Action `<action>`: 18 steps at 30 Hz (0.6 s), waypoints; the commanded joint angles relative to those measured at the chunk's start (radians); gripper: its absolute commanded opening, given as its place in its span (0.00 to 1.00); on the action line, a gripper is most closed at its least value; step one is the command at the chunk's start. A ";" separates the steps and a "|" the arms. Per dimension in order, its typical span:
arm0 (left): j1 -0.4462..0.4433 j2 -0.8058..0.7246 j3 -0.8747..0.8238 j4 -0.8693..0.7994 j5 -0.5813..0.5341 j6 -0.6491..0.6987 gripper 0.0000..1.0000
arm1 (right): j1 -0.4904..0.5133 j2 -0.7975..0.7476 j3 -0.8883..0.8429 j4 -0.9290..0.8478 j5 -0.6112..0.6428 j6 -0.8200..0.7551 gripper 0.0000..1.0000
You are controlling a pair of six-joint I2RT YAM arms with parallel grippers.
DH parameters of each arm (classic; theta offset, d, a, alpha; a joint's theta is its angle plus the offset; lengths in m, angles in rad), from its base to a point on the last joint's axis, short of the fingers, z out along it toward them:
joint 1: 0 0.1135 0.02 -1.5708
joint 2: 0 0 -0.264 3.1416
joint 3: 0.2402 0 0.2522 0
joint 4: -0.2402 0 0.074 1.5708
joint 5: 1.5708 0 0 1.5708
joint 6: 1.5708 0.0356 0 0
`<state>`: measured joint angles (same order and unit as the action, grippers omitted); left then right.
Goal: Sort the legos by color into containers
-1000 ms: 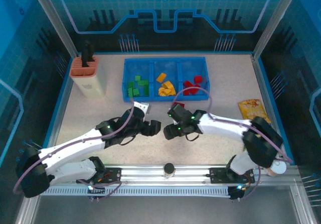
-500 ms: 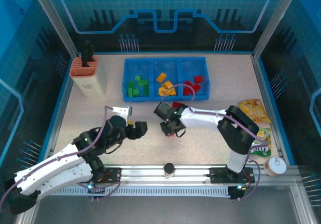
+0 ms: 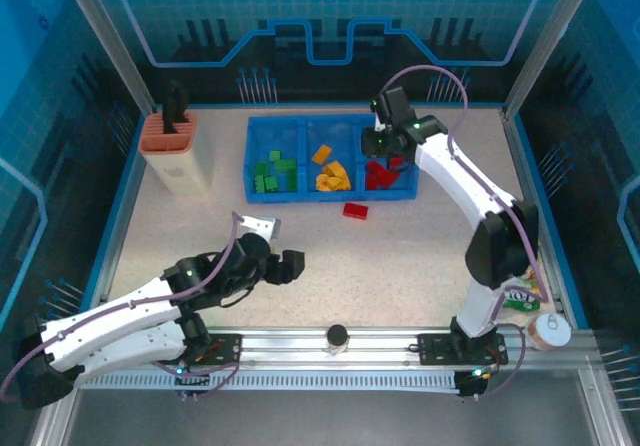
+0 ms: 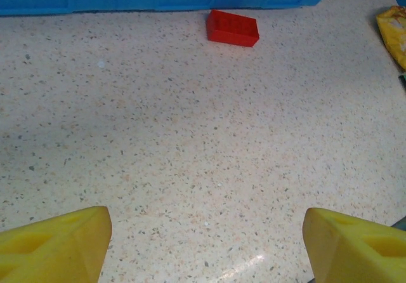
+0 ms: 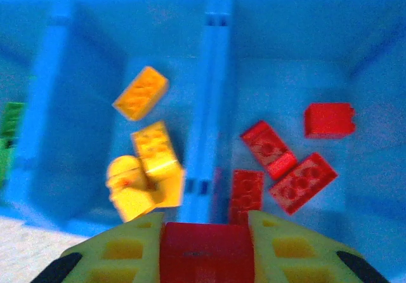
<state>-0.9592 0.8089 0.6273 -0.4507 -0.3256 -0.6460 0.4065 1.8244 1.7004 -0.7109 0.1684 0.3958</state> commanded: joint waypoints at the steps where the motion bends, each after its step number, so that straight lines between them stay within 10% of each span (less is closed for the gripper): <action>1: -0.025 -0.001 0.012 -0.005 -0.027 0.011 0.80 | -0.025 0.125 0.061 -0.120 -0.046 -0.043 0.31; 5: -0.039 0.016 0.020 -0.001 -0.033 0.019 0.80 | -0.045 0.162 0.104 -0.129 -0.037 -0.028 0.43; 8: -0.043 0.027 0.028 0.008 -0.036 0.032 0.80 | -0.046 0.132 0.104 -0.121 -0.018 -0.023 0.74; 18: -0.072 0.302 0.168 0.054 -0.086 0.166 0.80 | -0.031 -0.172 -0.121 -0.003 -0.065 -0.032 0.79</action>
<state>-1.0264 1.0401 0.7444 -0.4301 -0.3717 -0.5545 0.3672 1.7618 1.6424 -0.7555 0.1452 0.3725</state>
